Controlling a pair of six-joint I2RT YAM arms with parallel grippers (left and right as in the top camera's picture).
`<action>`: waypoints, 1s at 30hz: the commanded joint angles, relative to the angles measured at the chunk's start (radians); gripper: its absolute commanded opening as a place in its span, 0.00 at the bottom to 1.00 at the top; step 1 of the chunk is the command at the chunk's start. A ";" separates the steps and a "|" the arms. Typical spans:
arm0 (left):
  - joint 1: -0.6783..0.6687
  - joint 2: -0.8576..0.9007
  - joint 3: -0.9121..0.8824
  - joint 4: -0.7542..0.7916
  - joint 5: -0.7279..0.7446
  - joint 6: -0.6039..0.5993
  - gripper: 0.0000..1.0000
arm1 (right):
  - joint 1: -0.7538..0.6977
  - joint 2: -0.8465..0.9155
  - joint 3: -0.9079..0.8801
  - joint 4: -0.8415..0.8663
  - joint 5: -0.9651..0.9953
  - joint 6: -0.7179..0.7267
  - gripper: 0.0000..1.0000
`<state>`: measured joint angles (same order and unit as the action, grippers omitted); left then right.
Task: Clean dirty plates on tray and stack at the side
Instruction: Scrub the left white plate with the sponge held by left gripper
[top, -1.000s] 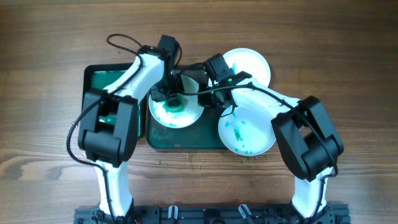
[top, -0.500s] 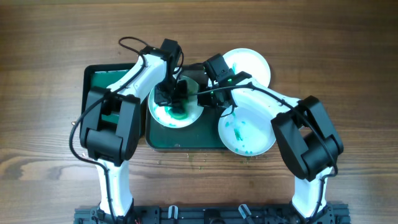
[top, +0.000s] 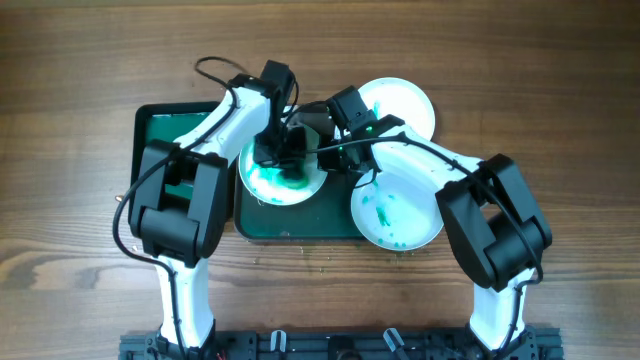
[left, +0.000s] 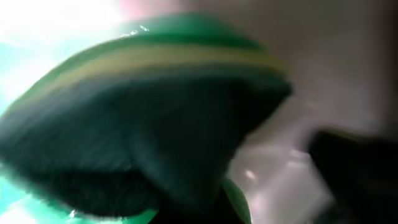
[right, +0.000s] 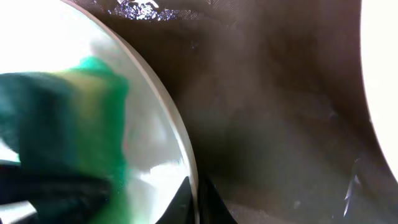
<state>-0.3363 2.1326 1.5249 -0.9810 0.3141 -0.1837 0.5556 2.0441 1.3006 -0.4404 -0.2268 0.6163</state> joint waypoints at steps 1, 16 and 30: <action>-0.013 0.019 -0.009 0.051 -0.050 0.031 0.04 | 0.000 0.017 0.014 -0.006 0.016 -0.010 0.04; -0.026 0.019 -0.009 -0.084 -0.244 -0.215 0.04 | -0.035 0.019 0.014 -0.017 -0.066 -0.018 0.04; -0.026 0.019 -0.009 0.062 -0.635 -0.452 0.04 | -0.093 0.034 -0.026 0.033 -0.201 -0.063 0.04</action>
<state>-0.3695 2.1304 1.5253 -0.8391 0.1455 -0.3283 0.4538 2.0556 1.2835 -0.4080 -0.3820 0.5594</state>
